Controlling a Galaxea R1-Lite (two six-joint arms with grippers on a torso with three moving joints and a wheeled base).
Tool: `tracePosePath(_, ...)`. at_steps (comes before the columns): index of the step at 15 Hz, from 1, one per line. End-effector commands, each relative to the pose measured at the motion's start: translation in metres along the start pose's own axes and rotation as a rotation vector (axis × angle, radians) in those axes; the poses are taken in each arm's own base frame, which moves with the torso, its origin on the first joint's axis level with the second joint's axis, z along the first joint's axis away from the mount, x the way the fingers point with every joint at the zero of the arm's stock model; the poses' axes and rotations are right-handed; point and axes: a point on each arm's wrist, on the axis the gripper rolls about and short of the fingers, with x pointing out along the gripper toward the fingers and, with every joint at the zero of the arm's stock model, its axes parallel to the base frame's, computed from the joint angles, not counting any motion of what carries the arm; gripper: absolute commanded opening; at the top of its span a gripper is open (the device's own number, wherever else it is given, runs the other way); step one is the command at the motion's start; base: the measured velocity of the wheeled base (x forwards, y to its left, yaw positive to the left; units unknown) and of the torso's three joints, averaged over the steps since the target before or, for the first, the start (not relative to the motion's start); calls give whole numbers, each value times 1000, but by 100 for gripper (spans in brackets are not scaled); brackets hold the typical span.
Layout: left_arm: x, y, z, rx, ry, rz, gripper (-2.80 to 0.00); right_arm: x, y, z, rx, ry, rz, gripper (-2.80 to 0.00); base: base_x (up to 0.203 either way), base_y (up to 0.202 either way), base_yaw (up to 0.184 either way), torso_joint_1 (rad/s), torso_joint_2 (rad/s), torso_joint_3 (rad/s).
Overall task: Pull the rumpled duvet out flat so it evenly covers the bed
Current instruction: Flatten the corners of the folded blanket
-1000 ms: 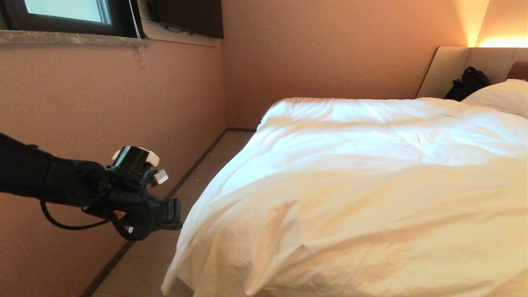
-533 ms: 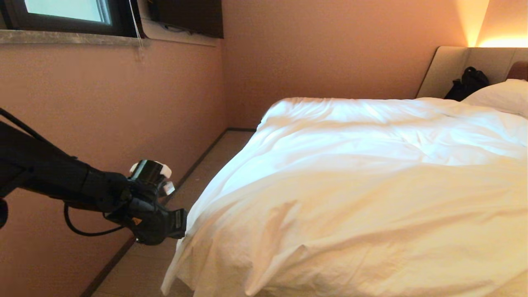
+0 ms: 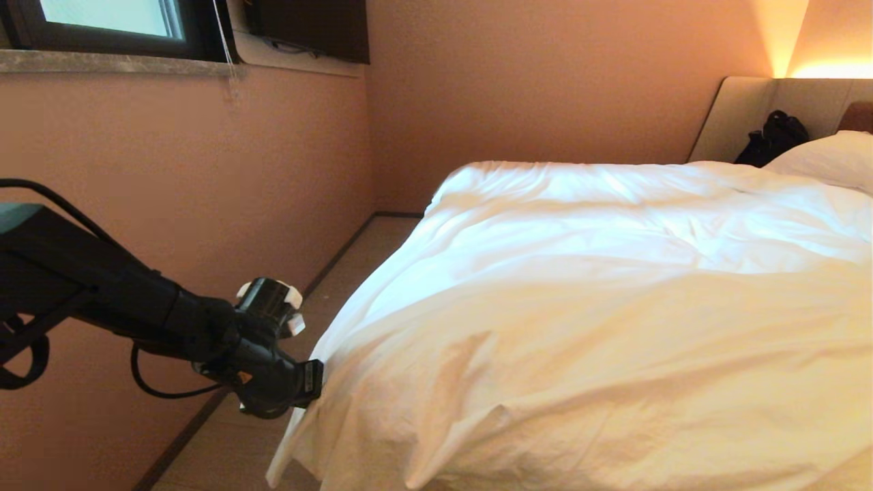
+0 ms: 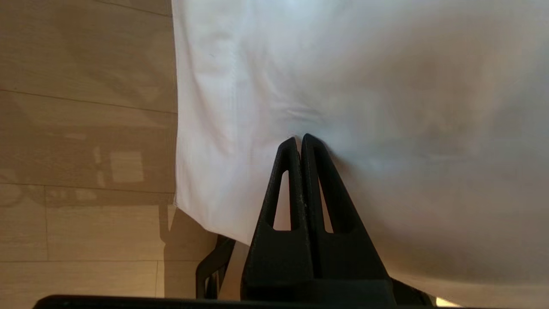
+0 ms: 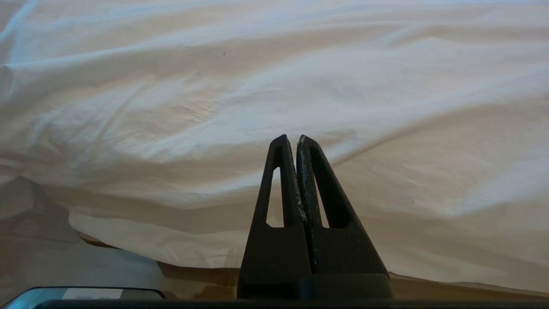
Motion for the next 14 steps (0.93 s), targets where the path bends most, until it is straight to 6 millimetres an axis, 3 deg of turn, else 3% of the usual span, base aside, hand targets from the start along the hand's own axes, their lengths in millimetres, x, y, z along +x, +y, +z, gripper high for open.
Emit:
tracePosePath(1, 0, 0, -3, 1, 8, 0, -280, 0, 0, 0, -1, 1, 2, -280, 0, 0, 0, 0, 0, 0)
tracePosePath(6, -16, -2, -10, 13, -4, -5, -280, 0, 0, 0, 0, 1, 1, -280, 0, 0, 0, 0, 0, 0)
tracePosePath(11, -79, -7, -24, 30, -154, -53, -280, 0, 0, 0, -1, 3, 1, -280, 0, 0, 0, 0, 0, 0)
tracePosePath(14, -112, 2, -43, 11, -234, -64, -280, 0, 0, 0, 0, 1, 1, -280, 0, 0, 0, 0, 0, 0)
